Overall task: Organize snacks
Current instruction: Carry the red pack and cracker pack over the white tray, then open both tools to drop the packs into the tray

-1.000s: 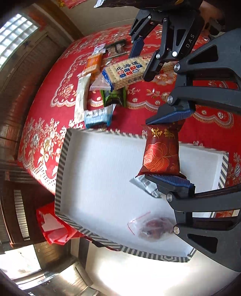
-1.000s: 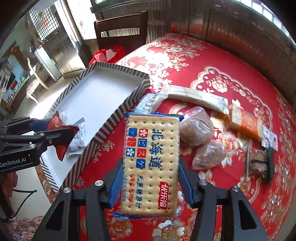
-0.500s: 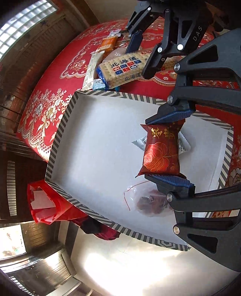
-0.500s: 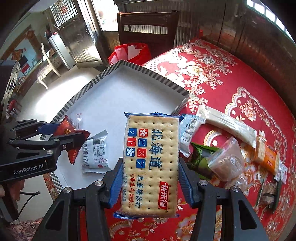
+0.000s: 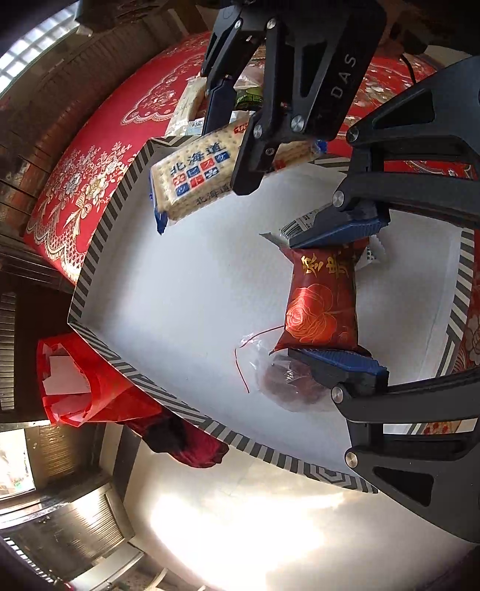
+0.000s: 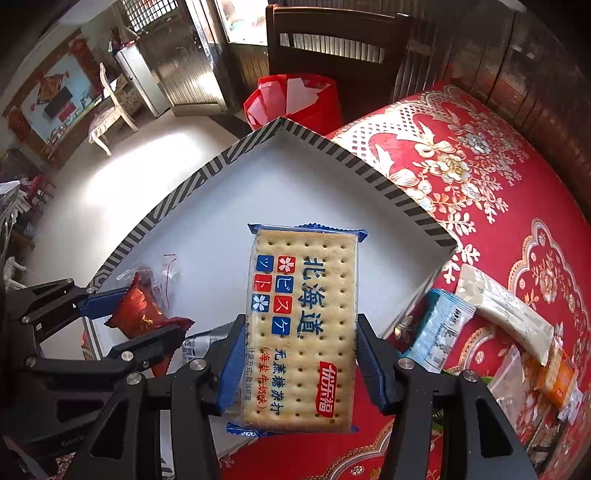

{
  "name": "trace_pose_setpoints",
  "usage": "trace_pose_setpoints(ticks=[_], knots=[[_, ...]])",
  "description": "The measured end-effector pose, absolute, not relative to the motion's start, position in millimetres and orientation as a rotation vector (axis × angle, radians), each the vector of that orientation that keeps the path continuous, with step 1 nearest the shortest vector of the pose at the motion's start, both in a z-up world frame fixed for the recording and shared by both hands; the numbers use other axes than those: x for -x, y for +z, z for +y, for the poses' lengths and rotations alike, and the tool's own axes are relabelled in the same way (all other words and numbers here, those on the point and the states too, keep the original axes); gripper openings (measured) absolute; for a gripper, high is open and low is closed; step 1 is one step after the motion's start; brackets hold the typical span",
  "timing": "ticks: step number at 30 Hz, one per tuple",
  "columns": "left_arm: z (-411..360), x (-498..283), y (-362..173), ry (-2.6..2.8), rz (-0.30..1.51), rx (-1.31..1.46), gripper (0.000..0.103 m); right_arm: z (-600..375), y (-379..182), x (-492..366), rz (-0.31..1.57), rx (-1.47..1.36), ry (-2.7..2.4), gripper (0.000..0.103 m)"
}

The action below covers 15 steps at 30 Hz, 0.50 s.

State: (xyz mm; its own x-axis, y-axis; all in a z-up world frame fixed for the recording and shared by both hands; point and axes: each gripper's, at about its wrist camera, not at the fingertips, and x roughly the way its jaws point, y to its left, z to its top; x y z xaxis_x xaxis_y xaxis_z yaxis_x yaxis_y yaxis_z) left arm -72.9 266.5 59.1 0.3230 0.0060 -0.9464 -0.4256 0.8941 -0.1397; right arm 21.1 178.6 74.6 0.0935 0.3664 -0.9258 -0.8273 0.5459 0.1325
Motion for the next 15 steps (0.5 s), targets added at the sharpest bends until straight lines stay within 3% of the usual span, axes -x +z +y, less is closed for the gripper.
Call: trace_pose_setpoints(ticks=[11, 15], knots=[[269.9, 72.3, 48.4, 0.3, 1.242, 0.417, 0.053, 203.6, 48.1, -21.3, 1.223, 0.513, 0.96, 0.054], [272.8, 71.8, 46.0, 0.304, 1.253, 0.447, 0.055, 196.6, 51.2, -28.4, 1.252, 0.391, 0.979, 0.056]])
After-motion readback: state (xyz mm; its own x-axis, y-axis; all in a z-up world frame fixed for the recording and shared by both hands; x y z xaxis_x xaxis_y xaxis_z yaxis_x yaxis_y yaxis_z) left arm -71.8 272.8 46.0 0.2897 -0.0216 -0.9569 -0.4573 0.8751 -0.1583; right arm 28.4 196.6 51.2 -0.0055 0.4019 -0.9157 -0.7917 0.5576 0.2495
